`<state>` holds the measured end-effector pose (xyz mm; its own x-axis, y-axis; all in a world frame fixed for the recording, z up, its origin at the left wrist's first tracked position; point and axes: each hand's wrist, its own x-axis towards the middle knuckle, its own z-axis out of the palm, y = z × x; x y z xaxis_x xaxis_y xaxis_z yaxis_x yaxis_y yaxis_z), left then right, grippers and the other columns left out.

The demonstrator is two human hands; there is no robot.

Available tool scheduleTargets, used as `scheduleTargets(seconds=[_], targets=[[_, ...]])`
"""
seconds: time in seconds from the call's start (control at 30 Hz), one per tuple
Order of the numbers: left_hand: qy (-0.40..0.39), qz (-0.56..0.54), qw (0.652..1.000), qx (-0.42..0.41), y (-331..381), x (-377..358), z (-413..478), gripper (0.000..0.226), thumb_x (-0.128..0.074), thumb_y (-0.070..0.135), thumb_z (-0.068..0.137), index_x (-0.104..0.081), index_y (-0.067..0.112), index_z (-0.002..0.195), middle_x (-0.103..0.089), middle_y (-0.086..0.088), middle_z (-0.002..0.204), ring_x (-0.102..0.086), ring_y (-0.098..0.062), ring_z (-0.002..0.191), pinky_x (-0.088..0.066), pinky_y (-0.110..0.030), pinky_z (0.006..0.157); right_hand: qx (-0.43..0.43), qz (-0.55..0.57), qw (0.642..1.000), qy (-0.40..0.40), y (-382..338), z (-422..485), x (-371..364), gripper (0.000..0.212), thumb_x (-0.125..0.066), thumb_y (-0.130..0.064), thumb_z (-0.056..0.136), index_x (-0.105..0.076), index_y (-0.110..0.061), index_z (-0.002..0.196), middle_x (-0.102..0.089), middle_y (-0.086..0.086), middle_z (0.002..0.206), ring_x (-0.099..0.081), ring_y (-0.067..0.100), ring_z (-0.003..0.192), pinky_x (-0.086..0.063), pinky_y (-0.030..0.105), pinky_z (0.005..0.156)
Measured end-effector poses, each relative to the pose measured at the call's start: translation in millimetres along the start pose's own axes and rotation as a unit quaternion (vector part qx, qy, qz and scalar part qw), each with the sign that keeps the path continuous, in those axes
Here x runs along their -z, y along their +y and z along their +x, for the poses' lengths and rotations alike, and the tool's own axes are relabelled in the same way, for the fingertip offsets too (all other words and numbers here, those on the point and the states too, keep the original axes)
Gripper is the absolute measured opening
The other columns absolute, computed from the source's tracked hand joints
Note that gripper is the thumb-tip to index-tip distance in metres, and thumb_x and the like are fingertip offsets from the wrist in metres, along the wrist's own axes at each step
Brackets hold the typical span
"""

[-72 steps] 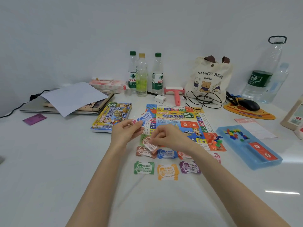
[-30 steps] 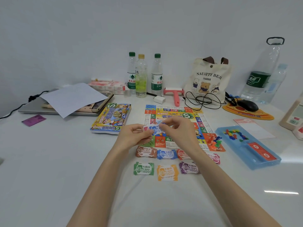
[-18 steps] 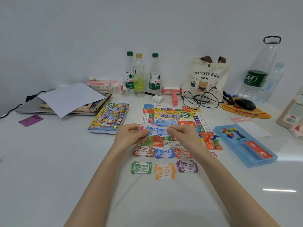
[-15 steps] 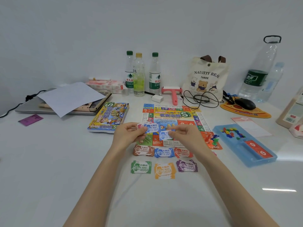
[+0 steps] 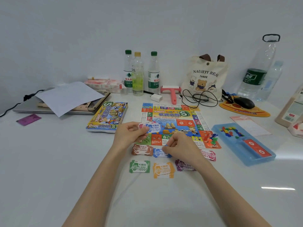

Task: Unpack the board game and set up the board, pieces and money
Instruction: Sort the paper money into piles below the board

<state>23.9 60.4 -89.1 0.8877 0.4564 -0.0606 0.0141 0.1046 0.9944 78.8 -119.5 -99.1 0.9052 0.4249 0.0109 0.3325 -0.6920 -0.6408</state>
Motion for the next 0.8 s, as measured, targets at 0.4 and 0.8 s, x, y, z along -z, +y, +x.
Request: scheduleTargets(seconds=[0.4, 0.8], targets=[[-0.023, 0.001, 1.000, 0.007, 0, -1, -1, 0.018, -0.076, 0.003, 0.076, -0.070, -0.001, 0.092, -0.073, -0.008, 0.074, -0.069, -0.011, 0.060, -0.056, -0.017, 0.056, 0.077, 0.117, 0.982, 0.127, -3, 2, -1, 0.017, -0.068, -0.019, 0.085, -0.063, -0.026, 0.100, -0.060, -0.013, 0.089, -0.052, -0.006, 0.083, -0.036, 0.010, 0.065], [-0.037, -0.003, 0.999, 0.015, -2, -1, 0, 0.021, -0.075, 0.003, 0.077, -0.069, -0.004, 0.095, -0.073, -0.010, 0.073, -0.069, -0.012, 0.060, -0.057, -0.018, 0.058, 0.019, 0.248, 0.966, 0.066, -1, -2, 16, 0.002, -0.076, -0.022, 0.081, -0.073, -0.022, 0.081, -0.072, -0.009, 0.076, -0.066, -0.002, 0.069, -0.046, 0.008, 0.062]])
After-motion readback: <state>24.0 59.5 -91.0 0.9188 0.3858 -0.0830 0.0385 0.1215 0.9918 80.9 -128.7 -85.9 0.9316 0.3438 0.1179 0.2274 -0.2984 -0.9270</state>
